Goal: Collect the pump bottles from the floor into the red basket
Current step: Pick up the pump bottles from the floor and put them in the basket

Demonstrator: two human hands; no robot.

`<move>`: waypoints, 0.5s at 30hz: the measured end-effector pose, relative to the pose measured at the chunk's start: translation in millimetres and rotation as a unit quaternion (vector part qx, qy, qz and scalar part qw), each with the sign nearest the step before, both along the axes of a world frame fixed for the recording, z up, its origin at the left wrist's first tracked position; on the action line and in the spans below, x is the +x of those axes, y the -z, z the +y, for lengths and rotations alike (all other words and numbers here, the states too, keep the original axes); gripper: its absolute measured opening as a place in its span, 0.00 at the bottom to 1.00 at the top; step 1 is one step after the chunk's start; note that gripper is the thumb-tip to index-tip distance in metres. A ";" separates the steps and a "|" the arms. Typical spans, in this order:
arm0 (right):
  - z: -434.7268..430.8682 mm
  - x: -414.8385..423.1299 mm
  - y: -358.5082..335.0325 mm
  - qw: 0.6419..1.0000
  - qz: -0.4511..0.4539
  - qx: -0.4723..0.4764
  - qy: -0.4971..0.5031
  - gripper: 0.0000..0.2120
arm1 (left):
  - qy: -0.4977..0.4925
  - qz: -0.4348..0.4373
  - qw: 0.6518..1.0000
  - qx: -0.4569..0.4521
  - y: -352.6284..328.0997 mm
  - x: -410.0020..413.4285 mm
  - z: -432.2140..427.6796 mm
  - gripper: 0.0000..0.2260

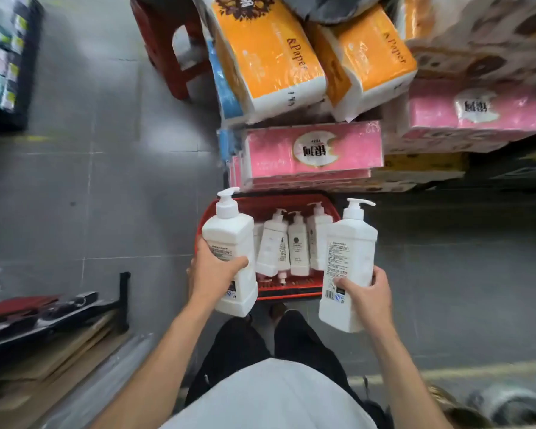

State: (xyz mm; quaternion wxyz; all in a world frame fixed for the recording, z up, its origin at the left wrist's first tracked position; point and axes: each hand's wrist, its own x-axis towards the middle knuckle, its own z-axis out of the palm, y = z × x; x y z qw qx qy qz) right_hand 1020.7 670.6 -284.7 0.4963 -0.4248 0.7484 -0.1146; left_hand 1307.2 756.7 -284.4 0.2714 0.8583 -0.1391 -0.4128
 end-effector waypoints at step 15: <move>-37.8 44.2 257.3 0.987 0.042 0.152 -0.036 0.36 | 0.072 -0.036 0.980 0.185 231.7 -3.2 -37.8 0.33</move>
